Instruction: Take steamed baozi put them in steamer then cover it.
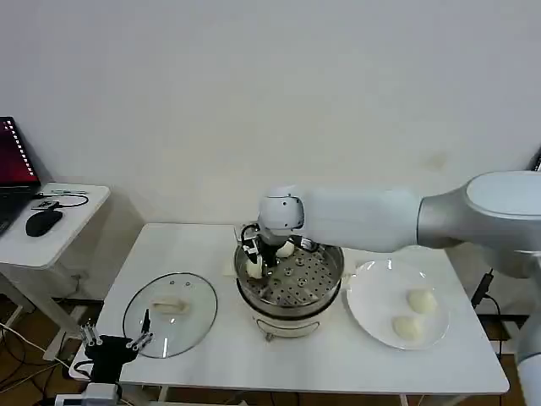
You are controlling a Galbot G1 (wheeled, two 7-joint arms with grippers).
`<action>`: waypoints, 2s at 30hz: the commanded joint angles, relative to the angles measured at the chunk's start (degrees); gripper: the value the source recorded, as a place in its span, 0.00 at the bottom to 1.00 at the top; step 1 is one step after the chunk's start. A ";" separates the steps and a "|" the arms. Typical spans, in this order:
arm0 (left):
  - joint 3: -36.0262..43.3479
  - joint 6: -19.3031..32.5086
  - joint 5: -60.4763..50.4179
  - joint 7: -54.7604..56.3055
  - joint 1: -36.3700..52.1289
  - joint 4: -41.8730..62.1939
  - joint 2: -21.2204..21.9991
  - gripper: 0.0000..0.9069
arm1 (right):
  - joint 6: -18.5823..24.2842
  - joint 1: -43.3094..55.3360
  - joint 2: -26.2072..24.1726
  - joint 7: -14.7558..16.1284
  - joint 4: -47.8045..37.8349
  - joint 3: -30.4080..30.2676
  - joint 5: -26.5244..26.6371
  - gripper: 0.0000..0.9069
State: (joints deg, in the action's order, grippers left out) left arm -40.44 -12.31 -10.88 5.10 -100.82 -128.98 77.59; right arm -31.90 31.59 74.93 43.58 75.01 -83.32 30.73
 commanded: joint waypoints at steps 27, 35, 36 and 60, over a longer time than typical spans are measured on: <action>2.80 -1.01 0.33 -0.61 2.29 -0.36 -1.87 1.00 | 11.66 17.50 -48.38 8.18 27.01 -1.74 -15.62 1.00; 3.43 -1.05 -0.32 -0.69 1.63 -0.98 -2.24 1.00 | 17.49 -12.09 -62.05 9.76 28.12 25.73 -27.59 1.00; 3.46 -1.02 -0.44 -0.70 1.45 -0.85 -2.27 1.00 | 18.60 -13.39 -63.09 10.28 28.24 26.14 -28.77 1.00; 3.59 -1.15 -1.73 -0.78 0.32 -0.29 -1.11 1.00 | 23.88 -33.07 -56.71 17.40 18.95 31.33 -40.68 1.00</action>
State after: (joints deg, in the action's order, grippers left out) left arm -36.85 -13.44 -12.47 4.38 -100.51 -129.55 76.38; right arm -9.18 6.44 16.16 59.60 97.31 -55.42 -6.27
